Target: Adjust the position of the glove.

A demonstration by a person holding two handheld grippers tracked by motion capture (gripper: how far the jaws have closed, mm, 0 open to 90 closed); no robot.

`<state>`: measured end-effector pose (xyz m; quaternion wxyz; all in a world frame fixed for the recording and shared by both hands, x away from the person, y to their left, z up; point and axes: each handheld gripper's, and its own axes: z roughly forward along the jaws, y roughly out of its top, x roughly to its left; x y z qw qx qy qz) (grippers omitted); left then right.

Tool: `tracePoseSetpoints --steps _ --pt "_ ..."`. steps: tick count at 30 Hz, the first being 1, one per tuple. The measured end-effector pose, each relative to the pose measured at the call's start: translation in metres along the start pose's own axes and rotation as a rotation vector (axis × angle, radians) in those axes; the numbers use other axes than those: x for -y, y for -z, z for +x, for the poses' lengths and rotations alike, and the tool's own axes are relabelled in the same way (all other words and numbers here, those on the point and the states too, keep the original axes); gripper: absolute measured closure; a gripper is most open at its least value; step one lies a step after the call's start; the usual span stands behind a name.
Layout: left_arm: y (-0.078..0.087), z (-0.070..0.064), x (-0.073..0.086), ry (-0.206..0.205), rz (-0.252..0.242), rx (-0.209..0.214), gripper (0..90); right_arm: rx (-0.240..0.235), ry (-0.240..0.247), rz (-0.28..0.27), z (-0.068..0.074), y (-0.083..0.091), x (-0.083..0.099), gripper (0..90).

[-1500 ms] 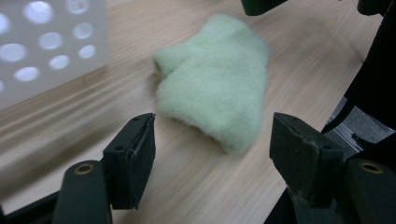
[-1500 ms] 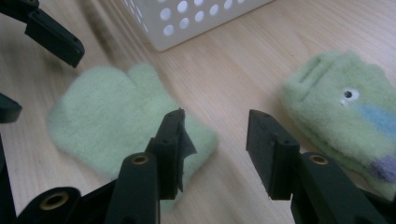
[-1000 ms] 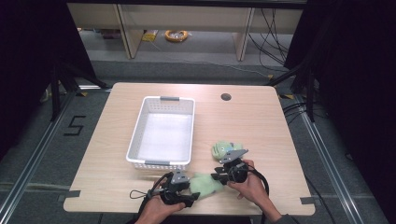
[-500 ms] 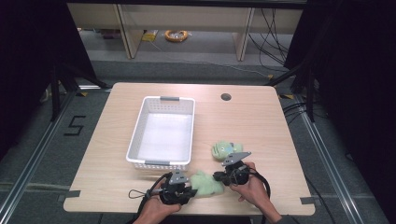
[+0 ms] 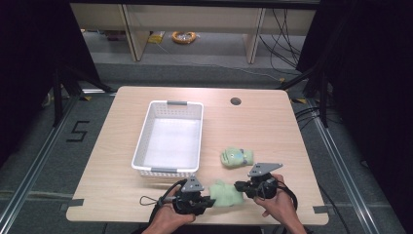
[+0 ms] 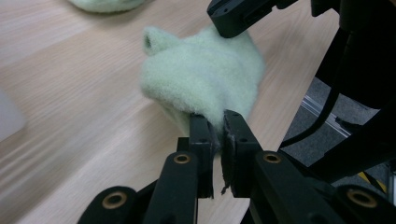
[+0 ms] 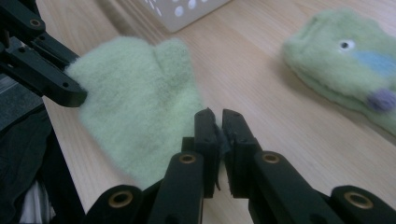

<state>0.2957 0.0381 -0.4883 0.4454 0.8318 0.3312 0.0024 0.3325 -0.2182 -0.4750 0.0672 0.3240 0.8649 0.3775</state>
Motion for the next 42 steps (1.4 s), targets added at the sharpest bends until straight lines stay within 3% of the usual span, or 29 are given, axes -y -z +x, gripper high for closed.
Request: tracePoseSetpoints --steps 2,4,8,10,13,14,15,16,20,21,23,26,28,30,33,35,38,42 --pt "-0.005 0.000 -0.001 -0.005 0.016 0.001 82.5 -0.010 -0.006 0.015 -0.002 0.007 0.005 85.7" --pt "-0.012 -0.001 0.000 0.004 0.030 -0.009 82.2 0.011 -0.024 0.015 -0.004 0.011 0.010 85.6" --pt "-0.023 0.001 0.002 -0.007 0.058 -0.022 81.6 0.018 -0.041 0.028 -0.009 0.005 0.016 85.6" --pt "-0.026 0.003 0.003 0.009 0.055 -0.025 81.1 0.025 -0.034 0.055 -0.011 0.000 0.017 85.5" --pt "-0.025 0.006 0.003 0.005 0.050 -0.028 79.6 0.030 -0.032 0.079 -0.012 -0.004 0.017 85.3" --pt "-0.024 0.007 0.003 -0.021 0.071 -0.034 78.8 0.032 -0.035 0.062 -0.011 -0.006 0.018 85.2" --pt "-0.025 0.007 0.004 -0.006 0.069 -0.048 78.0 0.036 -0.042 0.071 -0.010 -0.006 0.018 85.1" --pt "-0.026 0.006 0.005 0.005 0.063 -0.034 77.5 0.038 -0.030 0.089 -0.011 -0.005 0.017 84.9" --pt "-0.025 0.006 0.005 0.000 0.068 -0.036 75.1 0.031 -0.050 0.102 -0.009 -0.005 0.018 84.0" --pt "-0.025 0.006 0.005 -0.001 0.073 -0.031 73.8 0.037 -0.030 0.096 -0.010 -0.006 0.018 83.6" --pt "-0.024 0.007 0.006 0.010 0.067 -0.038 66.8 0.037 -0.035 0.091 -0.011 -0.006 0.018 81.8" --pt "-0.019 0.008 0.005 -0.009 0.080 -0.060 57.5 0.036 -0.038 0.092 -0.011 -0.006 0.018 76.2" --pt "-0.015 0.009 0.005 0.003 0.074 -0.067 50.9 0.049 -0.015 0.075 -0.011 -0.006 0.018 70.9" --pt "-0.010 0.008 0.003 0.026 0.045 -0.064 45.9 0.059 -0.030 0.050 -0.009 -0.004 0.015 64.8" --pt "0.003 0.010 0.001 0.031 0.010 -0.076 40.2 0.082 0.028 0.024 -0.012 0.002 0.008 59.7" --pt "0.009 0.010 0.001 0.048 -0.010 -0.073 37.4 0.123 0.054 0.013 -0.017 0.008 -0.002 59.6" --pt "0.019 0.012 0.005 0.066 -0.015 -0.077 34.5 0.138 0.086 0.019 -0.025 0.010 -0.013 57.8" --pt "0.030 0.018 0.012 0.049 -0.021 -0.088 31.8 0.182 0.088 0.037 -0.038 0.005 -0.025 56.2"
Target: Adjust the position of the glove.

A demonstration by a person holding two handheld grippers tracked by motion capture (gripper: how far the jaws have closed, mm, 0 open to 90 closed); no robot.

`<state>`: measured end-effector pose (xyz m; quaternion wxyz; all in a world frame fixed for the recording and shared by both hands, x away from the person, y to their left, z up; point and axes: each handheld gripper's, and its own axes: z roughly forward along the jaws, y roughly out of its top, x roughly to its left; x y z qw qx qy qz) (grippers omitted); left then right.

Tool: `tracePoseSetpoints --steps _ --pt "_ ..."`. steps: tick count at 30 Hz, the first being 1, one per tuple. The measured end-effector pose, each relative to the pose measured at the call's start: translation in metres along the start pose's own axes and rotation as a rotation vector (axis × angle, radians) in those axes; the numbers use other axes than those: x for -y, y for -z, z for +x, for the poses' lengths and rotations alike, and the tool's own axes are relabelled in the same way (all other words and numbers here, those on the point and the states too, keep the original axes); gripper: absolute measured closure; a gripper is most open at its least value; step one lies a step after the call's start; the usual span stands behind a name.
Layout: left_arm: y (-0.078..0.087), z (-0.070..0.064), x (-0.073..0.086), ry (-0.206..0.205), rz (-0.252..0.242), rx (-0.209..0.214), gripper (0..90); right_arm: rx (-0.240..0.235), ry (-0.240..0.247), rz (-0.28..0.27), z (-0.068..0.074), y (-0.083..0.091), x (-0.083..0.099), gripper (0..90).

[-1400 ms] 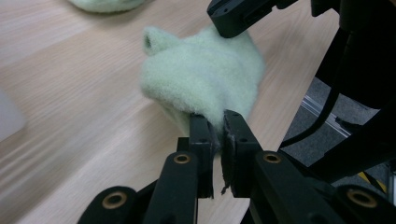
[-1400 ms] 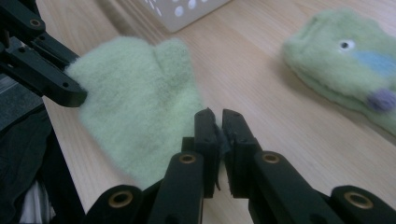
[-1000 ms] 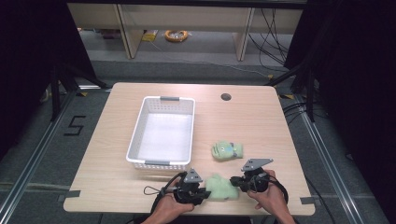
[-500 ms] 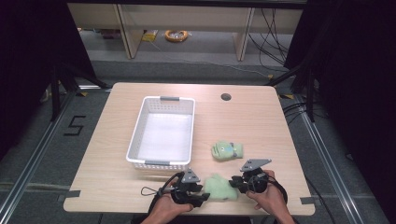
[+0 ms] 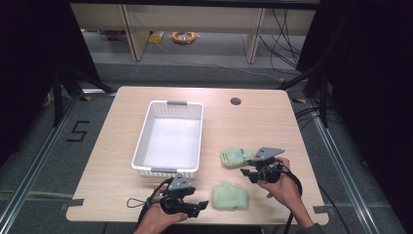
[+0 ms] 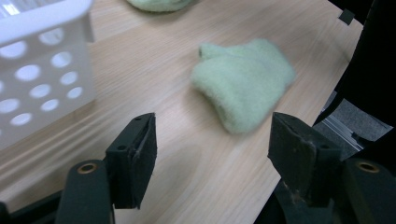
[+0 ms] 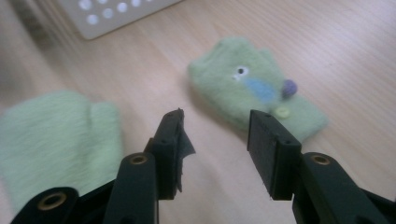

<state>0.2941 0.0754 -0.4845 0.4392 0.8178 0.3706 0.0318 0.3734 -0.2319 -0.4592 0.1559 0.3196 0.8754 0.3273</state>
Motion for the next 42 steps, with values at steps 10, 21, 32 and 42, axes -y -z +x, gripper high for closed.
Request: tracePoseSetpoints --steps 10,21,32,42 --pt "0.012 0.011 0.020 0.028 -0.010 -0.015 25.9 0.023 -0.052 0.008 -0.025 -0.028 -0.020 53.7" --pt "0.012 0.012 0.024 0.018 -0.007 -0.025 25.3 -0.001 -0.089 0.066 -0.041 -0.054 -0.026 54.2" --pt "0.012 0.013 0.024 0.031 -0.004 -0.019 25.6 -0.015 -0.119 0.080 -0.043 -0.069 -0.020 61.2" --pt "0.013 0.013 0.024 0.023 -0.010 -0.014 26.1 -0.057 -0.185 0.054 -0.044 -0.068 -0.015 82.1"
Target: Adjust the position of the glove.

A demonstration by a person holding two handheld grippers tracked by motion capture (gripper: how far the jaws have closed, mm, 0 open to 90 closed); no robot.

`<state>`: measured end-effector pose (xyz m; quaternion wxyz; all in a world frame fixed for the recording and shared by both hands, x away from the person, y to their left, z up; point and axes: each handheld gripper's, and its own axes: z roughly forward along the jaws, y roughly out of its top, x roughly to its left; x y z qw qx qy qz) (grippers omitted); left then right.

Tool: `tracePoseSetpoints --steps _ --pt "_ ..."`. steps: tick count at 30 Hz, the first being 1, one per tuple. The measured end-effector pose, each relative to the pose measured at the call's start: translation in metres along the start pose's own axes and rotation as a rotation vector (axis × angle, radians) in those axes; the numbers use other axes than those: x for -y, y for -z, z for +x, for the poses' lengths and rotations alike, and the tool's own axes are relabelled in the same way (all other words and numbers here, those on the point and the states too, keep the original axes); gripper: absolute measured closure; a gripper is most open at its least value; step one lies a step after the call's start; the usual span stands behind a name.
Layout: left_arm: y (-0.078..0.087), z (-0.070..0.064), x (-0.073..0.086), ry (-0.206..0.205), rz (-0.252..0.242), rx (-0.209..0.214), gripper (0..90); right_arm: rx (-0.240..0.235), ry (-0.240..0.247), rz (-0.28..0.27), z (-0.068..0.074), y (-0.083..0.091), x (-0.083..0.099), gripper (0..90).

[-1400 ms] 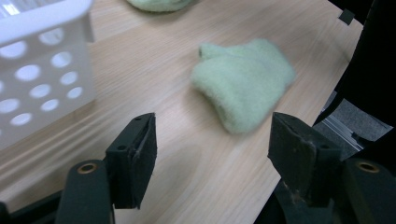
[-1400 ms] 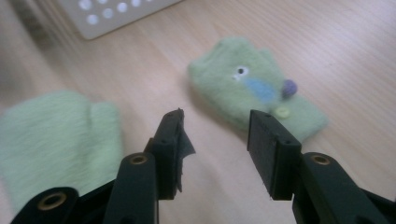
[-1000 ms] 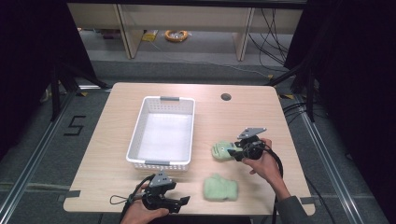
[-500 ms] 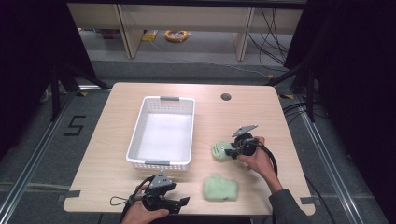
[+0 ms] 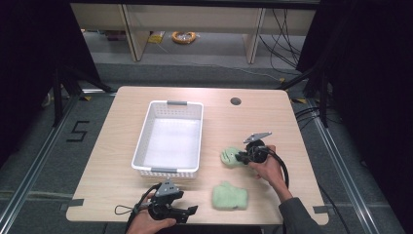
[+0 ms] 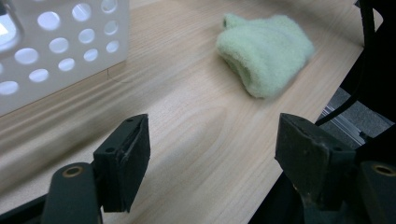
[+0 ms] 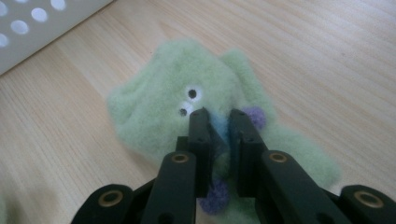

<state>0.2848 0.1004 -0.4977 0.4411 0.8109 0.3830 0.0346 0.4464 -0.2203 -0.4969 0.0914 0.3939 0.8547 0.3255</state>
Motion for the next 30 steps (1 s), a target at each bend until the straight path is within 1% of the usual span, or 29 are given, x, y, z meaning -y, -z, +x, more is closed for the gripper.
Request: tracePoseSetpoints --steps 2,3,4,5,6,7,8,9,10,11,12,13,14,15,16,17,18,19,20,21,22,23,24,25,26,27,28,29,30 --pt "0.000 0.000 0.000 0.006 -0.004 -0.006 26.3 0.007 0.005 -0.012 0.000 0.000 0.001 82.9" --pt "0.001 0.000 0.000 0.023 -0.001 -0.004 26.3 0.008 0.006 -0.013 0.000 0.000 0.000 83.2" --pt "0.001 0.001 0.000 0.013 -0.002 -0.007 26.4 0.009 0.014 -0.018 0.000 0.001 0.000 83.5" --pt "0.001 0.002 0.000 0.006 0.004 -0.003 26.4 0.001 -0.005 -0.040 0.001 0.001 0.000 83.7" --pt "0.001 0.001 0.001 0.010 -0.003 -0.011 26.4 0.001 -0.013 -0.035 0.002 0.003 -0.001 83.7" --pt "0.000 0.002 0.001 0.007 0.001 -0.011 26.4 0.006 0.008 -0.031 0.002 0.005 -0.002 83.8" --pt "0.000 0.002 0.001 0.006 0.005 -0.012 26.4 0.001 -0.015 -0.051 0.003 0.006 -0.002 83.9" --pt "0.000 0.003 0.002 0.007 0.009 -0.007 26.4 0.007 0.007 -0.042 0.003 0.009 -0.003 83.9" --pt "0.001 0.005 0.002 -0.019 0.031 -0.015 26.4 0.005 -0.013 -0.056 0.005 0.011 -0.004 84.0" --pt "-0.001 0.004 0.003 0.018 0.002 -0.016 26.4 0.011 0.005 -0.061 0.006 0.014 -0.005 84.0" --pt "0.000 0.005 0.003 0.008 0.006 -0.020 26.4 0.013 0.004 -0.061 0.008 0.018 -0.006 84.0" --pt "0.000 0.005 0.003 0.015 0.002 -0.024 26.5 0.012 -0.025 -0.085 0.012 0.019 -0.006 84.0" --pt "0.000 0.006 0.003 0.012 0.010 -0.024 26.5 0.016 -0.011 -0.089 0.013 0.022 -0.007 84.0" --pt "0.000 0.006 0.003 0.017 0.003 -0.026 26.5 0.013 -0.010 -0.070 0.015 0.026 -0.007 84.1" --pt "0.002 0.008 0.003 -0.004 0.024 -0.025 26.5 0.002 0.006 -0.103 0.017 0.030 -0.007 84.1" --pt "0.001 0.007 0.003 0.018 0.003 -0.025 26.4 0.003 -0.005 -0.129 0.019 0.032 -0.006 84.1" --pt "0.002 0.008 0.003 -0.005 0.024 -0.024 26.3 0.001 -0.025 -0.122 0.021 0.036 -0.005 84.1" --pt "0.001 0.008 0.003 0.008 0.022 -0.020 26.1 0.002 -0.011 -0.123 0.021 0.039 -0.005 84.1" --pt "0.001 0.008 0.003 0.010 0.019 -0.021 25.9 -0.007 -0.006 -0.139 0.021 0.043 -0.004 84.2" --pt "0.002 0.009 0.003 -0.002 0.035 -0.021 25.8 -0.020 -0.003 -0.131 0.023 0.047 -0.003 84.2" --pt "0.001 0.008 0.004 0.004 0.025 -0.030 25.5 -0.017 -0.001 -0.133 0.024 0.049 -0.003 84.2" --pt "0.001 0.008 0.004 0.013 0.019 -0.026 25.4 -0.021 0.004 -0.143 0.027 0.052 -0.002 84.1" --pt "0.001 0.008 0.004 0.015 0.019 -0.025 25.1 -0.032 -0.007 -0.152 0.030 0.055 -0.001 84.2" --pt "0.001 0.008 0.004 0.021 0.011 -0.034 24.6 -0.054 0.004 -0.166 0.037 0.060 0.002 84.2" --pt "0.002 0.009 0.004 0.012 0.021 -0.031 24.6 -0.054 0.004 -0.166 0.037 0.060 0.002 84.2" --pt "0.002 0.009 0.004 0.012 0.021 -0.034 24.3 -0.053 -0.003 -0.156 0.040 0.063 0.003 84.2" --pt "0.002 0.010 0.004 0.011 0.024 -0.032 23.8 -0.062 -0.002 -0.163 0.045 0.065 0.006 84.2" --pt "0.001 0.008 0.004 0.048 0.002 -0.045 23.3 -0.087 0.003 -0.171 0.049 0.068 0.009 84.2" --pt "0.002 0.010 0.004 0.022 0.018 -0.045 22.9 -0.080 -0.023 -0.162 0.055 0.071 0.011 84.2"
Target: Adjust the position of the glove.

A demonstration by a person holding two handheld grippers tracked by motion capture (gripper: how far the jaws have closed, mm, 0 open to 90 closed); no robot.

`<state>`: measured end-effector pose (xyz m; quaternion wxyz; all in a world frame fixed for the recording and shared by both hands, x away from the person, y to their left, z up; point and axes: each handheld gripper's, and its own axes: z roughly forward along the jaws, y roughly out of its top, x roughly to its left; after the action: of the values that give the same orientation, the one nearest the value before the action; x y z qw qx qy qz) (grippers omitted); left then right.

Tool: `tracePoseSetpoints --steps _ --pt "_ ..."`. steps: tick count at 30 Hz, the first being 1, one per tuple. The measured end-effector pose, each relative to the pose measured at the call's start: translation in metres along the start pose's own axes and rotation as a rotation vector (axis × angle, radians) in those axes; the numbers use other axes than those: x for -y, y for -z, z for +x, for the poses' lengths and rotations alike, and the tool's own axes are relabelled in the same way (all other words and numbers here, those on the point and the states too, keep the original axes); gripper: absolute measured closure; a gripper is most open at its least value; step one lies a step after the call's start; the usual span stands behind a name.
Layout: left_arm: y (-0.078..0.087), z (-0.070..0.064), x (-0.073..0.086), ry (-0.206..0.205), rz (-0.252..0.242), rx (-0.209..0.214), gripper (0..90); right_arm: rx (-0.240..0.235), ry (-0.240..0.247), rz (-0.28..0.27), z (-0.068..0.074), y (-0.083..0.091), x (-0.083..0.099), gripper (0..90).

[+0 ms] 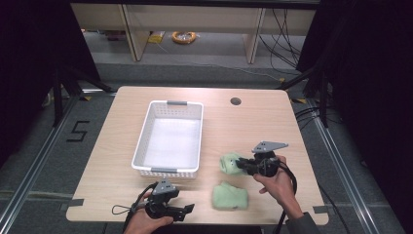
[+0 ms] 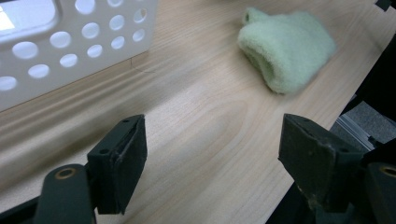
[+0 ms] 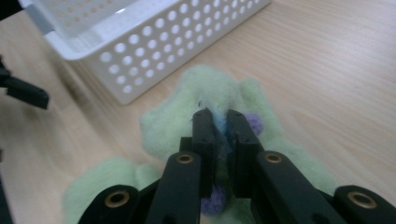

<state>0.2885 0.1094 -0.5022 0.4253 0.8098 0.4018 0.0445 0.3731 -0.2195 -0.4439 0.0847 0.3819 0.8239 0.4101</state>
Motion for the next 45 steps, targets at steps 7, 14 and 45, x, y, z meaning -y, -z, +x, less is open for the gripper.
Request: tracePoseSetpoints --steps 7,14,45 --pt "0.000 0.002 0.000 -0.005 0.011 0.005 21.3 -0.041 0.029 -0.038 0.027 0.012 0.012 84.1" --pt "0.001 0.002 0.000 -0.009 0.010 0.004 21.7 -0.097 0.012 -0.037 0.043 0.011 0.026 84.1" --pt "-0.003 0.000 0.002 -0.007 0.022 0.004 22.1 -0.077 -0.050 0.034 0.050 -0.001 0.063 79.3"
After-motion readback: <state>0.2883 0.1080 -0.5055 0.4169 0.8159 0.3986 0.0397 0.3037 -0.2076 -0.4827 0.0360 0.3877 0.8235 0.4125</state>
